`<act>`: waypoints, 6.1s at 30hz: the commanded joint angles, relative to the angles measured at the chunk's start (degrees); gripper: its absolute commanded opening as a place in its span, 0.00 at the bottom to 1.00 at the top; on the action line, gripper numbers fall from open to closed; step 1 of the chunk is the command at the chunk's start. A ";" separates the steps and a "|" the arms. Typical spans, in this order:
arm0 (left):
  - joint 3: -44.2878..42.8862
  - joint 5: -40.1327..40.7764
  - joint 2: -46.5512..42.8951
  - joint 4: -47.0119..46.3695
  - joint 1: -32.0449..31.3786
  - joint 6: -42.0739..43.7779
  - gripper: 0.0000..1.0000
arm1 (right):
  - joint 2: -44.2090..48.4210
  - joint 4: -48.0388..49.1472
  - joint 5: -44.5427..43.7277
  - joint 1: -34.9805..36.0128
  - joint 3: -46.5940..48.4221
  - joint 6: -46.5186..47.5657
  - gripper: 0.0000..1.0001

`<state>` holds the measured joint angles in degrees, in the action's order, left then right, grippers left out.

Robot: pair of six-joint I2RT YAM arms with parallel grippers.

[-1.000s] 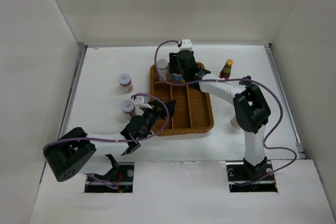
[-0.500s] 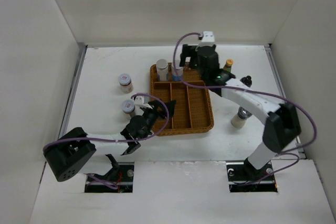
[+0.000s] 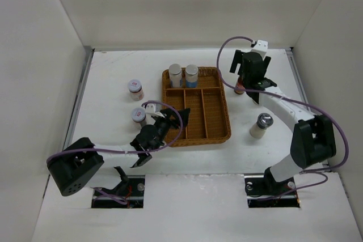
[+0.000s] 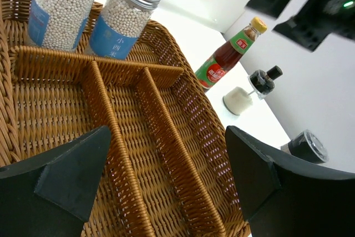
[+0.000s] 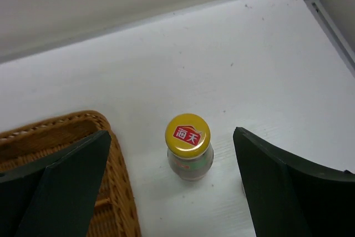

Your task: Organize the condiment bottles

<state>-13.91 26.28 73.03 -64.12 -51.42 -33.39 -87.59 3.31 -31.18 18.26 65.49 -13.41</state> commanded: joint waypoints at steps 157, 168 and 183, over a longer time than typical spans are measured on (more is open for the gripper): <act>-33.74 9.22 1.78 56.55 14.98 6.23 0.78 | 36.17 19.19 4.99 25.90 -38.60 -10.76 0.94; -37.76 4.48 7.55 61.04 34.49 4.21 0.81 | 35.38 19.01 4.99 26.25 -38.16 -10.67 0.95; -45.69 1.49 24.96 60.25 38.90 4.65 0.55 | 33.98 19.28 4.99 26.52 -37.98 -10.58 0.97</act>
<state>-58.98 28.73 98.87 -2.17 -13.06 -28.29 -53.71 19.79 -25.26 44.01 24.77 -24.38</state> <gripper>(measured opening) 0.598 0.965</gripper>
